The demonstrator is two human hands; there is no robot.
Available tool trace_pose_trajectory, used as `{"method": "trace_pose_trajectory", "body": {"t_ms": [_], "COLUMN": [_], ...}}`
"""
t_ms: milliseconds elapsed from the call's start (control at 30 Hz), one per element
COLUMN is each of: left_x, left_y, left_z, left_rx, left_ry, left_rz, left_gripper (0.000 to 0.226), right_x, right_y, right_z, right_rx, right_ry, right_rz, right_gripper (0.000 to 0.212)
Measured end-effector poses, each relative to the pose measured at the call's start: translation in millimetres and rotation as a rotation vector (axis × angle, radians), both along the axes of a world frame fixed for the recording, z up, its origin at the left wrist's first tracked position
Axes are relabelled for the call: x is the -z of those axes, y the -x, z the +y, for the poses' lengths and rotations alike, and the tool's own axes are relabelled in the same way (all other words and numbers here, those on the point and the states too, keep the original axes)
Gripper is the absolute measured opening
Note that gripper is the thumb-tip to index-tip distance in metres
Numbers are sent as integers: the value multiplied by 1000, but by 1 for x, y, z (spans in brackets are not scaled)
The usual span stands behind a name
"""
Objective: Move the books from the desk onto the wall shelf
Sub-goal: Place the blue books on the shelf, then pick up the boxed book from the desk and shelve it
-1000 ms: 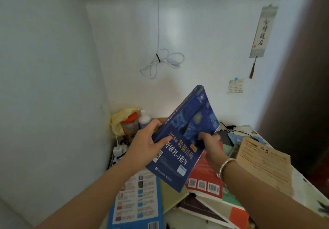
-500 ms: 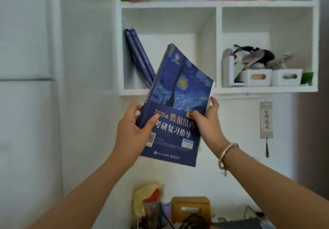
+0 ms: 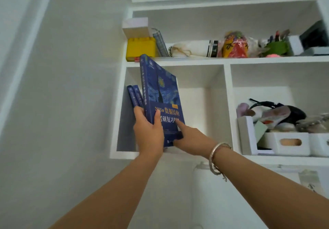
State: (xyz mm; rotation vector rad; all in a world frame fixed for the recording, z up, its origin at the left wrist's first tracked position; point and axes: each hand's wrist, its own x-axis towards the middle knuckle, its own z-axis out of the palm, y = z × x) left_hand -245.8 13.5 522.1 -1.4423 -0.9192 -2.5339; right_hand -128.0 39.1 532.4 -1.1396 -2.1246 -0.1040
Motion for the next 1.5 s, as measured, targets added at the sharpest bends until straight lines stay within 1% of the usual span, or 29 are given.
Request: {"method": "trace_pose_trajectory", "body": {"t_ms": [67,133,200,267,333,400,467,533,567,667,733,800,833,867,933,1067,1167,1267,1400,1500], "left_x": [2,9,12,7,8,11,14,13,12,9,7,5,5,5,10,39,64,92,141,189], "left_y": [-6,-6,-3,-2,1,6,10,11,11,24,36,43,45,46,48,52,47,37,18,2], "left_z": [28,53,70,78,88,99,109,117,119,121,120,116,114,111,103,84,65,44,15,-3], "left_rx": [-34,-194,-341,-304,-272,-301,-360,-460,-496,-556,-613,-623,-611,-593,-560,-527,-499,-418,-277,-144], "left_ry": [17,60,148,237,283,299,349,411,434,496,529,554,563,570,585,592,495,468,483,529], "left_rz": [-7,0,11,28,82,183,247,284,292,319,374,415,426,437,471,549,626,667,684,706], "left_gripper": [21,22,29,41,56,66,72,76,77,79,79,80,81,82,83,79,75,70,62,59], "right_x": [-9,-9,-6,-6,-5,-6,-5,-6,-7,-7,-5,-2,-2,-3,-6,6,29,61,110,153], "right_y": [5,14,25,31,35,38,46,56,62,75,81,80,76,70,55,23,0,-20,-45,-63], "right_z": [25,53,74,93,116,141,159,172,181,193,194,168,152,143,119,77,42,7,-25,-43], "right_rx": [4,-16,-57,-120,-149,-89,-90,-150,-162,-177,-127,-97,-89,-78,-50,-30,-42,-89,-96,-60], "right_ry": [80,134,175,210,250,245,263,314,297,277,222,210,218,215,223,127,-26,-99,-129,-43], "right_rz": [-67,-141,-181,-167,-169,-205,-186,-126,-120,-168,-214,-273,-300,-335,-323,-168,-18,91,175,203], "right_gripper": [77,63,50,48,51,57,58,58,59,71,78,87,85,79,67,51,41,37,35,35]}}
